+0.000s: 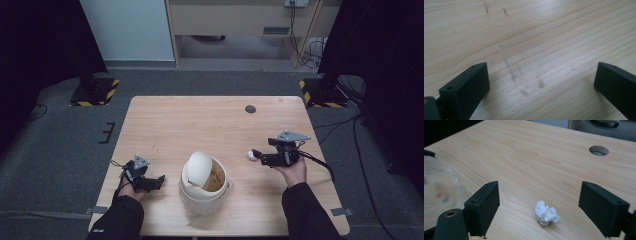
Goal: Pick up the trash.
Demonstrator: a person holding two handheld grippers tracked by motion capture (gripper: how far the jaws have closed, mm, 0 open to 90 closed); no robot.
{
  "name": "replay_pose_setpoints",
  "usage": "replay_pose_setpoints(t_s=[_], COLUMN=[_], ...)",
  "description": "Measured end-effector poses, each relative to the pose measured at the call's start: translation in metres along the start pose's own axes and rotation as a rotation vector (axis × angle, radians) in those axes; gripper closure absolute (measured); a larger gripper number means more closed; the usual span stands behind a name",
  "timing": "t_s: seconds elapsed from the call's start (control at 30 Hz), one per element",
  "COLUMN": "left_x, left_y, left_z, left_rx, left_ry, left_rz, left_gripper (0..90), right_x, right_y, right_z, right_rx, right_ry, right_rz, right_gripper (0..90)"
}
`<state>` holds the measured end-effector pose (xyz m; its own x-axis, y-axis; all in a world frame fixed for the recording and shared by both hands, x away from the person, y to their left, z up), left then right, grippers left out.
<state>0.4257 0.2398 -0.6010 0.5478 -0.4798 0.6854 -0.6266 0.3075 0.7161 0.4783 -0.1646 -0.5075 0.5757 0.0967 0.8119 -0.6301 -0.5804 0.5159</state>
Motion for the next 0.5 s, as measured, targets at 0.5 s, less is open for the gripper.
replay_pose_setpoints(t_s=[0.5], left_x=[0.0], left_y=[0.0], left_z=[0.0], left_rx=[0.0], left_ry=[-0.001], left_rz=[-0.001], left_gripper=[0.0], right_x=[-0.018], right_y=[-0.031], right_z=[0.011], right_rx=[-0.061], right_ry=[0.023], right_rz=[-0.104], right_gripper=[24.6])
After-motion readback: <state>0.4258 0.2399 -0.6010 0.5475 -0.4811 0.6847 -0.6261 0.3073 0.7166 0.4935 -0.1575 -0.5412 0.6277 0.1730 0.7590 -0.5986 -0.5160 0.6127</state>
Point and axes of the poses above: each handheld gripper's, and its own axes: y roughly backward along the jaws, x roughly out of its top, z roughly to its right, the point moved 9 cm from there along -y, roughly forward along the jaws, and after that the axes turned 11 degrees about -y, right-handed, at the moved point
